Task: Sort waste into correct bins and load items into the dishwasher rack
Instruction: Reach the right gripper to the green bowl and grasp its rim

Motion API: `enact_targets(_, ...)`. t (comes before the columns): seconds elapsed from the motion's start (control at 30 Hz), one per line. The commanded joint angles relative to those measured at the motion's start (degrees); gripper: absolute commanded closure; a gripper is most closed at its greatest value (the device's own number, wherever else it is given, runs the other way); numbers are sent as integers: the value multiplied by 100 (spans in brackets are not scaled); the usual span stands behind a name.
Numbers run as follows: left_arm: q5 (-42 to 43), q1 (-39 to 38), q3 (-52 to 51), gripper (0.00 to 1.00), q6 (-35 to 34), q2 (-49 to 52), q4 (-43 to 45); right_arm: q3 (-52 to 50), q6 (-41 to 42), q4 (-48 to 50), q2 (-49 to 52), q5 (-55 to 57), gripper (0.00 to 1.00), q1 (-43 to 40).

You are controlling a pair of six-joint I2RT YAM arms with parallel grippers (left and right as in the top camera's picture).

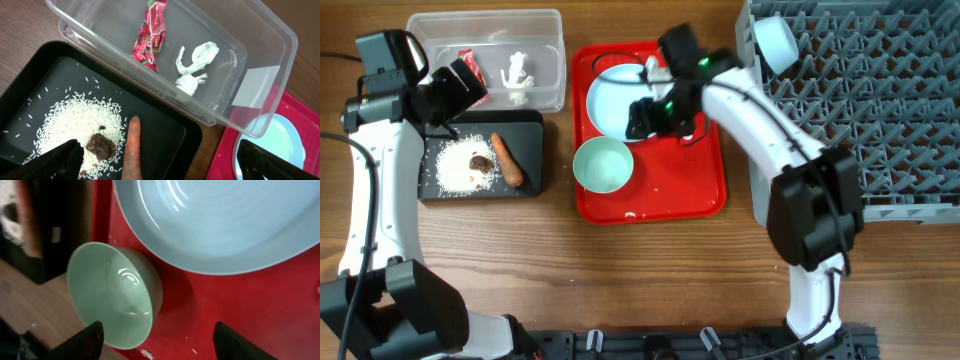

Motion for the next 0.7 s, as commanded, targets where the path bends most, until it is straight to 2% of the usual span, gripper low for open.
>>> enact_targets(0.0,-57,11,26,0,35,-52,-4,-413,1032,240,138,776,34,382)
enact_targets(0.23,-57,11,26,0,35,-52,-4,-778,1327,542,138,1019,52,474)
enact_targets(0.3,-55,11,26,0,35,-52,-4,-789,1327,581,140,1019,65,474)
enact_targets(0.37,-55,11,26,0,35,-52,-2,-793,1325,619,140,1019,72,481)
enact_targets(0.5,-55,11,26,0,35,-52,-4,-793,1327,745,249,1016,79,575)
enact_targets(0.53,-55,11,26,0,35,-52,-4,-793,1329,754,280,1019,83,592)
enact_targets(0.57,-55,11,26,0,35,-52,-2,-793,1329,750,293,1019,96,601)
enact_targets(0.67,-55,11,26,0,35,-52,-4,-785,1467,765,289,1019,96,590)
